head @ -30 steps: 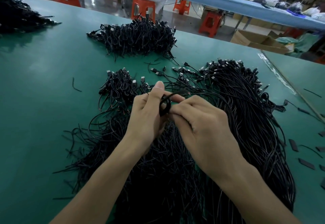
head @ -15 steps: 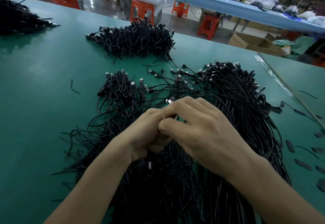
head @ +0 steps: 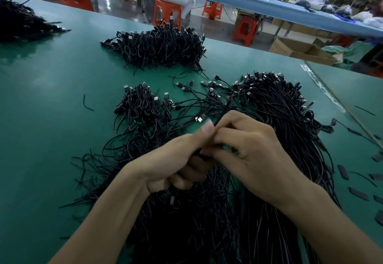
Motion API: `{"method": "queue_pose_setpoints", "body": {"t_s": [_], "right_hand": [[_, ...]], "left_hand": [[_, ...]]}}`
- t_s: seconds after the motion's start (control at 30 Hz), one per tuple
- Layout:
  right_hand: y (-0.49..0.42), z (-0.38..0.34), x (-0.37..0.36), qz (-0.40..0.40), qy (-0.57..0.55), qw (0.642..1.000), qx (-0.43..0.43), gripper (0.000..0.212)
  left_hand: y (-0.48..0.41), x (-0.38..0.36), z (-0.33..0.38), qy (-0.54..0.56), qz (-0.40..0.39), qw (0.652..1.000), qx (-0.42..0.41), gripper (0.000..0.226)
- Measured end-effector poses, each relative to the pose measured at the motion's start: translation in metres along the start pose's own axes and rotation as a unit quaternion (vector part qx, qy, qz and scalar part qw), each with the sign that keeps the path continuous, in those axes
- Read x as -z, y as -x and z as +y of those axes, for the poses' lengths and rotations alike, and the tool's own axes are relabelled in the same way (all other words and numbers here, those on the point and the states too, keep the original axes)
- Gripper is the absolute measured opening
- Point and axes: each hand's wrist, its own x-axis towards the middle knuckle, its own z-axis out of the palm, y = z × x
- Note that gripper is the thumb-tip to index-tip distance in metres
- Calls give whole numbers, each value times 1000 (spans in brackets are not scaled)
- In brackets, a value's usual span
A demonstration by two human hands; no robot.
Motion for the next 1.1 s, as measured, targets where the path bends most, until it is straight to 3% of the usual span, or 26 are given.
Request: {"method": "queue_pose_setpoints", "body": {"t_s": [0.13, 0.23, 0.33, 0.5, 0.73, 0.9, 1.0, 1.1], "right_hand": [[7, -2, -7, 52, 98, 991, 75, 11], [5, -3, -9, 64, 136, 978, 143, 8], [2, -2, -7, 59, 186, 967, 165, 6], [4, -3, -8, 61, 228, 967, 100, 10], [1, -2, -10, 57, -18, 997, -39, 5], [0, 6, -5, 30, -77, 991, -108, 8], [3, 8, -4, 12, -57, 992, -113, 4], [5, 4, -4, 6, 80, 996, -37, 6]], "left_hand": [[-4, 0, 0, 65, 31, 997, 23, 59], [-5, -2, -3, 21, 81, 996, 22, 43], [-7, -5, -4, -12, 117, 993, 14, 42], [-8, -9, 0, -9, 147, 989, -11, 50], [-6, -7, 1, 34, 131, 991, -23, 47], [-5, -4, 0, -5, 94, 995, -11, 22], [-6, -1, -2, -38, 86, 996, 3, 30], [-5, 1, -3, -45, 75, 996, 31, 39]]}}
